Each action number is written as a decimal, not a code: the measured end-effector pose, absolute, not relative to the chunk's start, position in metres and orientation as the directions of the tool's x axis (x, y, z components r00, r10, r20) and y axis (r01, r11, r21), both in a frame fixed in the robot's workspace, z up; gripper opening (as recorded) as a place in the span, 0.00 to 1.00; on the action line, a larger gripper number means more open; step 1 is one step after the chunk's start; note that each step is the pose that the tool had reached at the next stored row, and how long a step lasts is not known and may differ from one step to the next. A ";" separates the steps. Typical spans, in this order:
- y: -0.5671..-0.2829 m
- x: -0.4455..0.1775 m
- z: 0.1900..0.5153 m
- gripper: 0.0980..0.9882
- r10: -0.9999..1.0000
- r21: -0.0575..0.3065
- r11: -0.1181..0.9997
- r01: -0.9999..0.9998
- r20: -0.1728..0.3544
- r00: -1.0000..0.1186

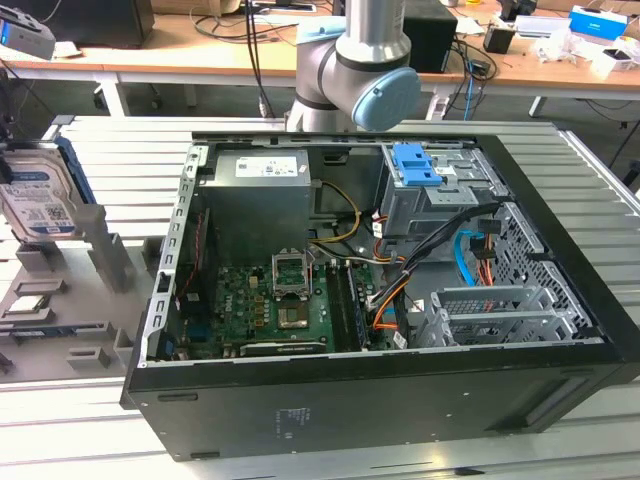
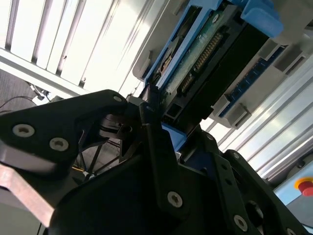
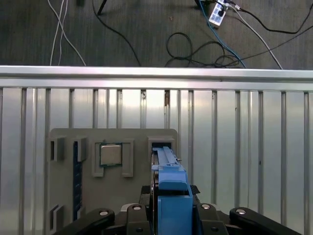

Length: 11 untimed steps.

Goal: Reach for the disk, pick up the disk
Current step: 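Pick up the disk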

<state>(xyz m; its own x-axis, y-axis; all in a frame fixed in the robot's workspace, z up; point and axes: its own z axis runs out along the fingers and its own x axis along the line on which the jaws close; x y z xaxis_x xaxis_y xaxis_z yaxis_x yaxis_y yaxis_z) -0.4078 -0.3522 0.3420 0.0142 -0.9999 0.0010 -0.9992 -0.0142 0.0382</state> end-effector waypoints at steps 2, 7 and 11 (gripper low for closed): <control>-0.352 -0.408 0.345 0.30 -1.000 0.038 -0.014 -0.999 0.001 0.014; -0.352 -0.408 0.353 0.30 -1.000 0.038 -0.014 -0.999 0.001 0.014; -0.352 -0.408 0.362 0.30 -1.000 0.038 -0.014 -0.999 0.001 0.014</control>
<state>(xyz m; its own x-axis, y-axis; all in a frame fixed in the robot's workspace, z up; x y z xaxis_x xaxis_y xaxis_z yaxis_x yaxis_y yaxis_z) -0.4076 -0.3522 0.3616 0.0142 -0.9999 0.0010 -0.9992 -0.0142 0.0382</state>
